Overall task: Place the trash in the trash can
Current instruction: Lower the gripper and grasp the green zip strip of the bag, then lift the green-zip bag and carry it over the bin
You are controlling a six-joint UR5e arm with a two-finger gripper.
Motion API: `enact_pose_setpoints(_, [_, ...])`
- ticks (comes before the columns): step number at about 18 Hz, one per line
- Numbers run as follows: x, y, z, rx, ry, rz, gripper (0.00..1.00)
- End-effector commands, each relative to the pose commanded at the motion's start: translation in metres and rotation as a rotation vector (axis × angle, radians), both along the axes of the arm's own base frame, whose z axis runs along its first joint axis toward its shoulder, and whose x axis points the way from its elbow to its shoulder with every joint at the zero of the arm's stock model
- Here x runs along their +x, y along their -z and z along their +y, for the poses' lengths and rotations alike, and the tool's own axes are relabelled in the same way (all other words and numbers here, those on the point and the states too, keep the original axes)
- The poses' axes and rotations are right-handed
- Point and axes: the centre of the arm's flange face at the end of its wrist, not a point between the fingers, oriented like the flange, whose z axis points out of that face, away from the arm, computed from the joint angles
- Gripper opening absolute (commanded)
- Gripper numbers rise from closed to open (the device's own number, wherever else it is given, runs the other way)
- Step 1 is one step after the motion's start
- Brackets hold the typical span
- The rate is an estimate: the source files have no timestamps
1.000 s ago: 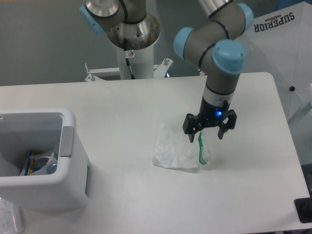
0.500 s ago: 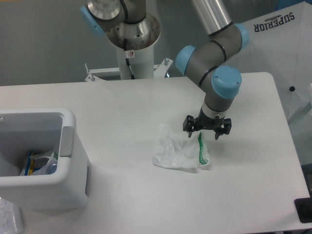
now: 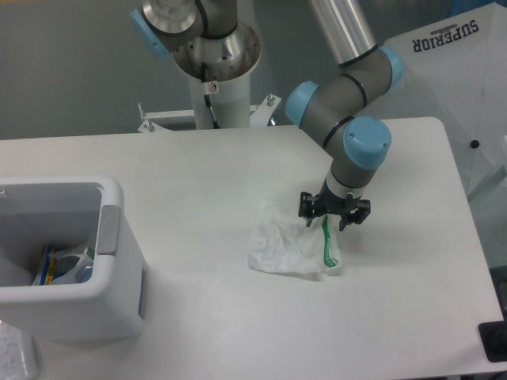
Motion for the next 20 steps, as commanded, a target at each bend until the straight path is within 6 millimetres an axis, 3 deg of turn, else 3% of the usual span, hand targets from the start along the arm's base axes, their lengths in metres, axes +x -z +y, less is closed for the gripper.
enact_pose_setpoints(4, [-0.002, -0.010, 0.005, 0.052, -0.002, -0.004, 0.00])
enact_pose_setpoints(6, [-0.007, -0.029, 0.009, 0.089, -0.003, 0.018, 0.00])
enact_pose_setpoints(8, [-0.017, -0.066, 0.011, 0.149, -0.035, 0.031, 0.00])
enact_pose_setpoints(9, [-0.026, -0.096, 0.008, 0.192, -0.068, 0.021, 0.00])
enact_pose_setpoints(13, [-0.028, -0.180, 0.020, 0.345, -0.170, 0.055, 0.00])
enact_pose_setpoints(16, [-0.019, -0.242, 0.029, 0.508, -0.270, 0.026, 0.00])
enact_pose_setpoints(20, [0.015, -0.312, 0.035, 0.690, -0.210, 0.028, 0.00])
